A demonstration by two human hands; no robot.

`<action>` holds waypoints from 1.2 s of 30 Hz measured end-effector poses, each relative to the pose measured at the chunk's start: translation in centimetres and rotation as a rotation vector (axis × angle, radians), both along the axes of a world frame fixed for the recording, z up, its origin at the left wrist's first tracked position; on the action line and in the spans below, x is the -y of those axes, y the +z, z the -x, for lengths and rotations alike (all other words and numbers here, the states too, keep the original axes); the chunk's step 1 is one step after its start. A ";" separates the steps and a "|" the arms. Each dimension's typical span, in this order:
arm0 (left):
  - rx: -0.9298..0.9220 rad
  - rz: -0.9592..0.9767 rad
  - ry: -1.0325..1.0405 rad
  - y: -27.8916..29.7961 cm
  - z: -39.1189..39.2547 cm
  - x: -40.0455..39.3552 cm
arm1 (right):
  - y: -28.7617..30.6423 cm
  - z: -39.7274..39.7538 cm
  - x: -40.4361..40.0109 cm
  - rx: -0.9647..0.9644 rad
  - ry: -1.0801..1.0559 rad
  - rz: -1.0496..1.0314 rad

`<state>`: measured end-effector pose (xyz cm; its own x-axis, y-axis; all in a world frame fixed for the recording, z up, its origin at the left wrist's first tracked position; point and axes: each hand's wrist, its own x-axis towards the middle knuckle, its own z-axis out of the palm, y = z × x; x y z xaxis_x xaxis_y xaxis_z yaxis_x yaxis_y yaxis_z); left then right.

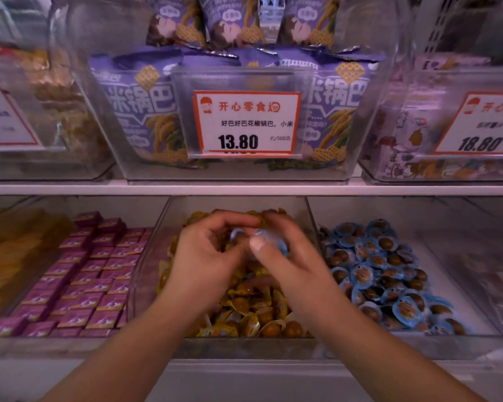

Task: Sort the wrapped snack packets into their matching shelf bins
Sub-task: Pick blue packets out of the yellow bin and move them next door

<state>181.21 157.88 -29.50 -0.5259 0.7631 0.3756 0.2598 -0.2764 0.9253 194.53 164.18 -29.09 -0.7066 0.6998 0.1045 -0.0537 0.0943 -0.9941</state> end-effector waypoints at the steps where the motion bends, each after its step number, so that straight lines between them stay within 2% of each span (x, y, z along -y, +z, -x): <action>1: -0.032 -0.013 0.008 -0.2 -0.2 0.1 | 0.0 0.5 0.0 -0.075 0.093 0.296; 2: -0.069 -0.010 0.010 -0.4 -0.4 0.2 | 0.2 0.8 -0.1 -0.138 0.140 0.501; 4: -0.153 0.021 -0.060 -0.7 -0.4 0.4 | 0.2 1.1 -0.6 -0.196 0.107 0.662; 7: -0.210 0.106 -0.217 -1.0 0.2 0.3 | 0.3 1.1 -1.4 -0.247 -0.020 0.655; 9: -0.107 0.134 -0.164 -1.0 1.3 0.1 | 0.5 0.9 -1.8 -0.201 -0.106 0.545; 10: -0.098 0.177 -0.121 -1.1 2.0 0.0 | 0.7 0.7 -1.7 -0.141 -0.136 0.414; 11: -0.164 0.250 -0.104 -1.2 2.8 0.0 | 0.7 0.4 -1.8 -0.057 -0.145 0.199; 14: -0.543 0.562 -0.269 -2.1 4.2 0.0 | 0.7 -1.1 -2.7 0.265 -0.163 -0.800; 15: -0.691 0.644 -0.293 -2.6 4.2 0.0 | 0.7 -1.6 -3.4 0.330 -0.169 -1.021; 16: -0.852 0.695 -0.269 -3.2 4.3 -0.2 | 0.7 -1.9 -4.0 0.368 -0.167 -1.104; 18: -1.095 0.736 -0.165 -3.9 4.4 -0.8 | 0.4 -2.4 -5.2 0.398 -0.143 -1.094; 22: -1.268 0.812 0.006 -4.3 5.8 -1.7 | -1.2 -2.3 -6.0 0.395 -0.129 -1.121; 27: -1.272 0.868 0.002 -4.9 5.4 -3.0 | -1.7 -2.3 -6.1 0.271 -0.248 -0.876; 32: -1.289 0.931 -0.044 -5.7 3.5 -4.1 | -1.7 -2.1 -5.7 0.247 -0.260 -0.852; 36: -1.197 0.950 -0.026 -5.4 3.7 -4.2 | -1.7 -2.3 -5.7 0.264 -0.245 -0.849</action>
<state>177.53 162.10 -34.88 -0.2619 0.9631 -0.0613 0.9646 0.2632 0.0136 196.87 169.91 -30.79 -0.6227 0.5951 0.5081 0.2825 0.7765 -0.5632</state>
